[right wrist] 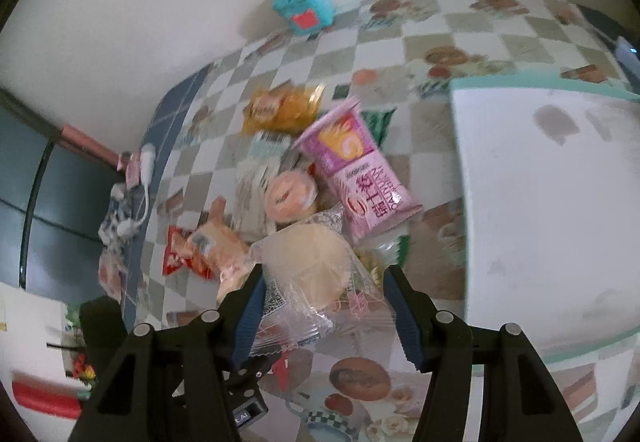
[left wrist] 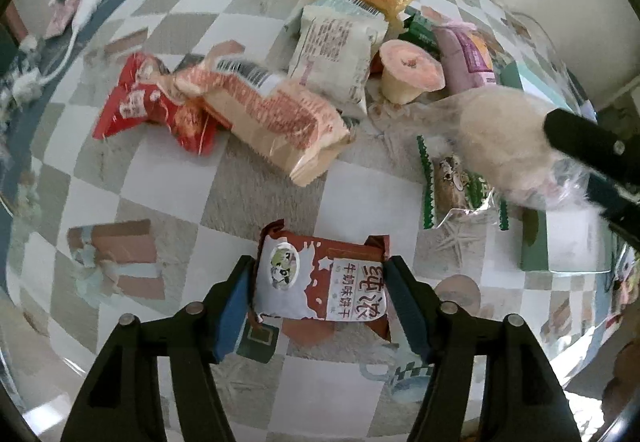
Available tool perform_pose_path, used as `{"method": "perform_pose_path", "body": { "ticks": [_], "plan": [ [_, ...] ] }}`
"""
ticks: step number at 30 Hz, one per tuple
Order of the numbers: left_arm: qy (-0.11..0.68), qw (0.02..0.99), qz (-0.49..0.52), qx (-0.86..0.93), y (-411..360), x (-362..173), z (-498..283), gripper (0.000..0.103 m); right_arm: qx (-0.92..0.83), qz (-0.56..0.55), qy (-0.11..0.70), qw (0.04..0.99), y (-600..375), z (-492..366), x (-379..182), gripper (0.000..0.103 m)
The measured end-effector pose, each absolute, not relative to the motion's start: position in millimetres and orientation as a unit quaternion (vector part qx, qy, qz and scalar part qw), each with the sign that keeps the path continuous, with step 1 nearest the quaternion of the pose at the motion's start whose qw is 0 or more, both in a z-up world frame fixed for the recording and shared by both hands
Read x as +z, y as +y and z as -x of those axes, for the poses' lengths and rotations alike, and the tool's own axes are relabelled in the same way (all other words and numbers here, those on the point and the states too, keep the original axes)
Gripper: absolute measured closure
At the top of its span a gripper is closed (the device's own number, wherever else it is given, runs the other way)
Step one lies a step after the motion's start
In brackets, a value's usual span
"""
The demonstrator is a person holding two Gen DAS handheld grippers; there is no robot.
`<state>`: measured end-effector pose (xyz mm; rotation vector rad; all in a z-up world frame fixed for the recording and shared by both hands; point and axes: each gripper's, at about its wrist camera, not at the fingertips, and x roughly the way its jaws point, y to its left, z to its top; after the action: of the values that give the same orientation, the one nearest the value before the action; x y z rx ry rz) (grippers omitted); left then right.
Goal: Organize snacks
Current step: 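Grasp the round bun in clear wrap with the right gripper and lift, then carry the bun into the white tray with the right gripper while the left grasps the milk biscuit pack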
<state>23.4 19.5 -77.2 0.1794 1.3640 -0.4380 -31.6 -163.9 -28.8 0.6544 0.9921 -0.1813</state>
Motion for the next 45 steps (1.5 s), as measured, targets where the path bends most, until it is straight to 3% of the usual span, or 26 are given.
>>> {"method": "perform_pose_path", "body": {
  "ticks": [5,10,15,17,21,22,28,30,31,32,33,45],
  "plan": [
    [0.611,0.760,-0.107,-0.193,7,-67,-24,0.042,-0.115,-0.313,0.457,0.825,-181,40,-20,0.041],
    [0.596,0.773,-0.105,-0.192,1,-52,-24,0.062,-0.143,-0.321,0.452,0.820,-199,47,-18,0.041],
    [0.588,0.776,-0.113,-0.200,-5,-49,-20,0.067,-0.151,-0.334,0.446,0.816,-211,53,-17,0.041],
    [0.581,0.782,-0.101,-0.204,-2,-43,-19,0.077,-0.154,-0.340,0.445,0.814,-214,54,-18,0.041],
    [0.571,0.790,-0.085,-0.207,7,-41,-19,0.090,-0.160,-0.343,0.441,0.814,-217,56,-16,0.041],
    [0.570,0.792,-0.085,-0.205,7,-40,-19,0.100,-0.160,-0.344,0.441,0.814,-217,56,-16,0.041],
    [0.578,0.788,-0.076,-0.199,10,-46,-23,0.100,-0.163,-0.345,0.442,0.812,-219,57,-17,0.041],
    [0.587,0.782,-0.078,-0.194,9,-51,-24,0.093,-0.164,-0.345,0.442,0.812,-219,57,-17,0.041],
    [0.591,0.779,-0.081,-0.194,7,-53,-24,0.064,-0.163,-0.345,0.441,0.812,-219,57,-17,0.041],
    [0.594,0.776,-0.085,-0.195,4,-54,-23,0.026,-0.164,-0.345,0.441,0.812,-219,57,-17,0.041],
    [0.596,0.772,-0.087,-0.203,0,-55,-22,0.017,-0.164,-0.345,0.440,0.812,-220,57,-17,0.041],
    [0.621,0.730,-0.182,-0.219,-55,-85,-12,0.010,-0.180,-0.353,0.439,0.807,-231,63,-18,0.041]
  ]
}}
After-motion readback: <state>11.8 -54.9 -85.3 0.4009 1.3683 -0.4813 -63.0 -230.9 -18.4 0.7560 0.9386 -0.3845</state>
